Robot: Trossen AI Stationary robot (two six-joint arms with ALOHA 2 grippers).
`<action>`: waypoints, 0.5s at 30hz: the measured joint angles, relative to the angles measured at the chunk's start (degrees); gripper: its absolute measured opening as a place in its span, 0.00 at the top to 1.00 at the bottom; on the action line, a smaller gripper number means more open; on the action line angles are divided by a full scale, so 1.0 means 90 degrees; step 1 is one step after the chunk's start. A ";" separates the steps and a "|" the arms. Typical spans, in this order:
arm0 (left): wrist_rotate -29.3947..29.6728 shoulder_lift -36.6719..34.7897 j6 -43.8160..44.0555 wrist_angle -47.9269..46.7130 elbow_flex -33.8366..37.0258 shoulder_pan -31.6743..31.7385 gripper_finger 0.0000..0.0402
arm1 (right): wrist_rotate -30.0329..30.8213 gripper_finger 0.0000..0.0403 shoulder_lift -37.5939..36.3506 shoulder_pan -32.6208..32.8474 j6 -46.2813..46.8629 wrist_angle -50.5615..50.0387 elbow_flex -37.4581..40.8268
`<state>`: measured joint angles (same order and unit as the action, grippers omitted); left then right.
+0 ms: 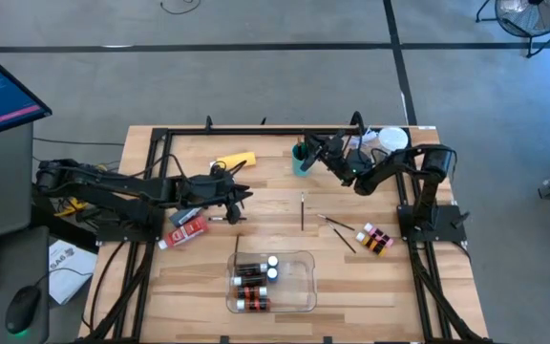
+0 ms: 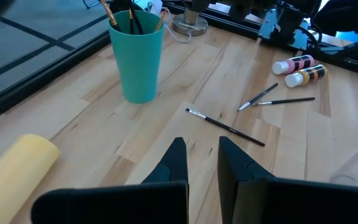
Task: Pick & Place Paint Supplies
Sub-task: Put the silver paint brush into the green cup
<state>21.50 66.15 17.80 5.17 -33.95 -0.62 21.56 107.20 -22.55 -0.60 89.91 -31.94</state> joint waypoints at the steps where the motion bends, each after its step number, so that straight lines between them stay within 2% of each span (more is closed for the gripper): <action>1: 0.0000 0.0000 0.0000 -0.0002 0.0000 0.0000 1.00 | -0.0002 0.99 0.0000 0.0002 0.0000 0.0000 0.0000; 6: -0.0001 0.0000 0.0022 0.0038 0.0041 0.0000 1.00 | -0.0002 0.94 -0.0001 0.0006 0.0005 0.0000 0.0000; 11: -0.0005 0.0000 0.0493 0.0145 0.0520 0.0000 1.00 | -0.0003 0.86 -0.0002 0.0053 0.0023 0.0000 0.0000; 15: -0.0005 0.0000 0.0916 0.0611 0.0908 -0.0043 1.00 | 0.0000 0.82 -0.0002 0.0118 0.0068 0.0002 0.0000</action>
<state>21.45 66.15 26.05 10.67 -25.78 -1.01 21.57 107.18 -21.48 0.01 89.93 -31.94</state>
